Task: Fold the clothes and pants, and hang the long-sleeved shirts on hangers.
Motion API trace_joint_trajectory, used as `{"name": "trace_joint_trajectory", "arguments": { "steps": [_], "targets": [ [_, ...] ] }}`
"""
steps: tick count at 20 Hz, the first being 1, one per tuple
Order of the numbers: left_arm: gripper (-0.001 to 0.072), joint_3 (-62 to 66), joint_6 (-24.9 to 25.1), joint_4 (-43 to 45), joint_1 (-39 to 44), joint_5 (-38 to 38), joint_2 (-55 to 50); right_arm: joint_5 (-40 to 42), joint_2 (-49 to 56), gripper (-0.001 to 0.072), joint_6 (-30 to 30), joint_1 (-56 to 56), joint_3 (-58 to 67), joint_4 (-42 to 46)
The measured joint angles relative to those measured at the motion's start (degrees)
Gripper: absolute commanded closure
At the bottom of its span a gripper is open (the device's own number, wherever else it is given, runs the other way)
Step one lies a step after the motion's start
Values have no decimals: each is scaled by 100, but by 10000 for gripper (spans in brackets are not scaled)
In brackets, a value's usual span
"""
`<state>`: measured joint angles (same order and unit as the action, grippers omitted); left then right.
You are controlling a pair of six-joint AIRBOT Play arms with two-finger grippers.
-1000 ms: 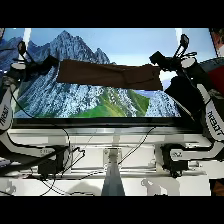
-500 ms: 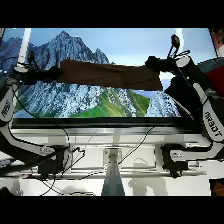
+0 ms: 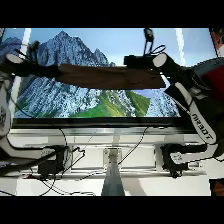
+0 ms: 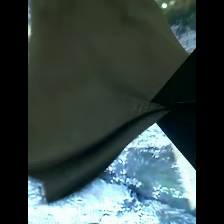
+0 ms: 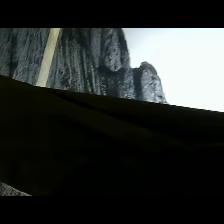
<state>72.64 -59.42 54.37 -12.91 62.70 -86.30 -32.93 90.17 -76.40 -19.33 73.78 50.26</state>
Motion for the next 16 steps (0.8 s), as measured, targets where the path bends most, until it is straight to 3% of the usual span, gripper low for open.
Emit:
{"name": "trace_joint_trajectory", "arguments": {
  "steps": [7,12,16],
  "targets": [
    [694,74,2,-105,-31,699,1871,-793,1373,691,-520,-1397,1475,13],
    [694,76,2,-949,-28,778,2236,-992,2280,691,-798,-2441,2671,-2],
    [694,76,24,-1484,114,732,2234,-1178,2511,691,-870,-2588,3248,264]
  ]
}}
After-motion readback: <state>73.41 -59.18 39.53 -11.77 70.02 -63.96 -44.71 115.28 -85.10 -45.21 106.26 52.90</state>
